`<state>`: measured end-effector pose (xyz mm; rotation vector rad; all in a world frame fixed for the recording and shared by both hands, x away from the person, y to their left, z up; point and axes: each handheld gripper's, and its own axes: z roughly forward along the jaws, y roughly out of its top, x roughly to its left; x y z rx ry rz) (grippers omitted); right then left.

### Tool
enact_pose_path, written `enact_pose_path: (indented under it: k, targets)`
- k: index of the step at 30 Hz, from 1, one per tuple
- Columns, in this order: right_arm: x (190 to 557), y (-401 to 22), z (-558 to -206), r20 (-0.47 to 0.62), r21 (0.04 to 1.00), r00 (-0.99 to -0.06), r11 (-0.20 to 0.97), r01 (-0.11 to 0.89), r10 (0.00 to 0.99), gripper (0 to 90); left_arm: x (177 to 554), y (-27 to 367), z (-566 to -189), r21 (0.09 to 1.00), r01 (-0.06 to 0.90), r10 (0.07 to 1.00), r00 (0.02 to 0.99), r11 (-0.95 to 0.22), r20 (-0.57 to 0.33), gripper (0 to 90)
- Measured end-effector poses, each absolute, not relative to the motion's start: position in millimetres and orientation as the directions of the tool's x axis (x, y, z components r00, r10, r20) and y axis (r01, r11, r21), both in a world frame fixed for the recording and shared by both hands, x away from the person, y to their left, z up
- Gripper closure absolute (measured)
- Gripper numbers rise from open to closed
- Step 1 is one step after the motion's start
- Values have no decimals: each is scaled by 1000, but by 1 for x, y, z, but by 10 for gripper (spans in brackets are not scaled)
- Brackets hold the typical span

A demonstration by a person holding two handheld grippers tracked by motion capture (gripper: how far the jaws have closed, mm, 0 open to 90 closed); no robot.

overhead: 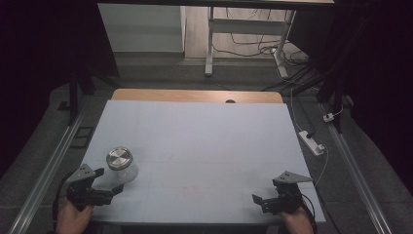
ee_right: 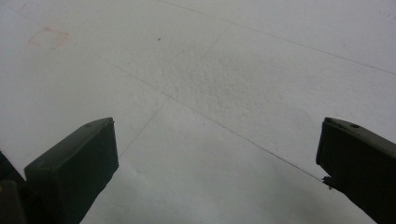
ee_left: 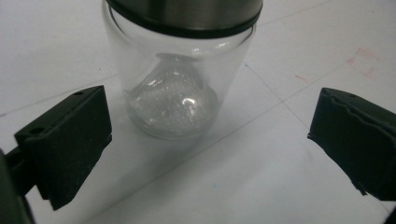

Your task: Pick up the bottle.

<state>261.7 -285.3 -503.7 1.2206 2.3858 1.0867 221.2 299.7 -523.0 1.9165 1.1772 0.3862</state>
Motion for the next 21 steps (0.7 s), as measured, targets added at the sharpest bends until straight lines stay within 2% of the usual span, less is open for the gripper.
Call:
enact_pose_path:
  k: [5,15,21]
  targets:
    - [262,-284,-504,107,709,-620,378,596,777,0,227,297,-523,777,589,854,502,-221,-138,0]
    - [262,-283,-504,95,703,-629,396,591,772,0,252,295,-524,753,628,870,466,-198,-161,0]
    - [262,-282,-504,91,699,-631,402,591,770,0,263,289,-524,744,628,875,467,-228,-125,0]
